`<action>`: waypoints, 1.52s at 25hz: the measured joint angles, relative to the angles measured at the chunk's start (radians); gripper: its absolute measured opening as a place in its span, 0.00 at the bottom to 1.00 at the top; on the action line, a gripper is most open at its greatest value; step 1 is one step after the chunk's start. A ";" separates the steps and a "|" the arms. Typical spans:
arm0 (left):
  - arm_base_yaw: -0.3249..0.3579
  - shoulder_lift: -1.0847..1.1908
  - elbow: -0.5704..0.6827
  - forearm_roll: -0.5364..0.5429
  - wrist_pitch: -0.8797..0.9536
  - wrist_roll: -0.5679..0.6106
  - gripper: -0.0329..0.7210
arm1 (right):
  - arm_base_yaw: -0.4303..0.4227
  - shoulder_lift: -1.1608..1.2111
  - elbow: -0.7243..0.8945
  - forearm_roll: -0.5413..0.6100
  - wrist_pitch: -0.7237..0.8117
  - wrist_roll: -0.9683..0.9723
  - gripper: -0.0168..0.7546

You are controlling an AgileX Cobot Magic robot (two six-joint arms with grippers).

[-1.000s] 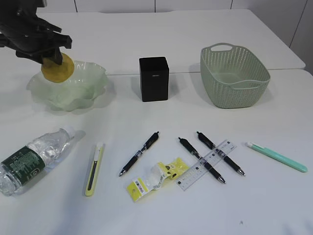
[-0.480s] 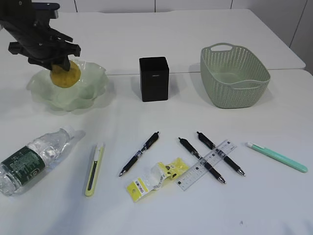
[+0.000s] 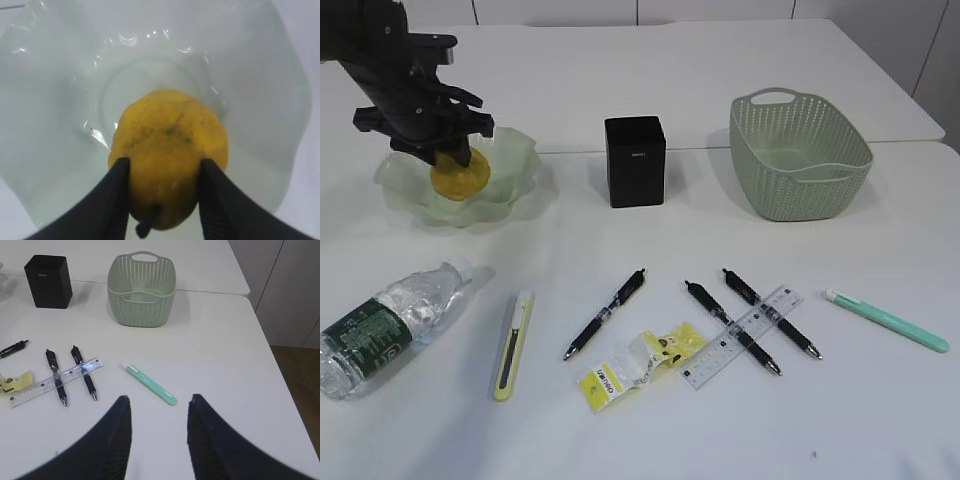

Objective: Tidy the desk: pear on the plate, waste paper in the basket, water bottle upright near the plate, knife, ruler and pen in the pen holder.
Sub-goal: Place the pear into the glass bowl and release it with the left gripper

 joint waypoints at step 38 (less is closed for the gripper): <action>0.037 0.073 -0.002 0.001 -0.110 0.000 0.40 | 0.000 0.000 0.000 0.000 -0.024 -0.001 0.43</action>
